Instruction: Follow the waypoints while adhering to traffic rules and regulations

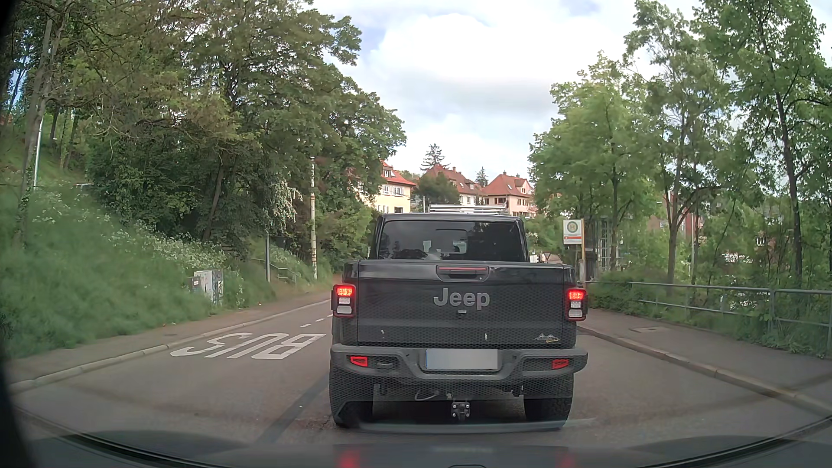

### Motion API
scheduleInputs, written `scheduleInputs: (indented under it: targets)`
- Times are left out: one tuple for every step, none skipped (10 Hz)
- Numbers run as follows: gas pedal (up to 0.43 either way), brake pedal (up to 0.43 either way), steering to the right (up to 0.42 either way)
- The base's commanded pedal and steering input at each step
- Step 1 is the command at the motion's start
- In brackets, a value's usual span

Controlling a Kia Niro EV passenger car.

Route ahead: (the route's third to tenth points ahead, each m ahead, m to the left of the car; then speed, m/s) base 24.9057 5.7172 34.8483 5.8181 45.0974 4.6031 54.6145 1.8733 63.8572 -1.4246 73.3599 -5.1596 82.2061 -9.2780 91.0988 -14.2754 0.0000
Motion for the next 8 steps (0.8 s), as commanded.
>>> scheduleInputs:
  targets:
    - [0.0, 0.0, 0.0]
    - [0.0, 0.0, 0.001]
    - [0.0, 0.0, 0.001]
    - [0.0, 0.0, 0.0]
    - [0.0, 0.0, 0.0]
    - [0.0, 0.0, 0.0]
    - [0.0, 0.0, 0.0]
    - [0.0, 0.0, 0.0]
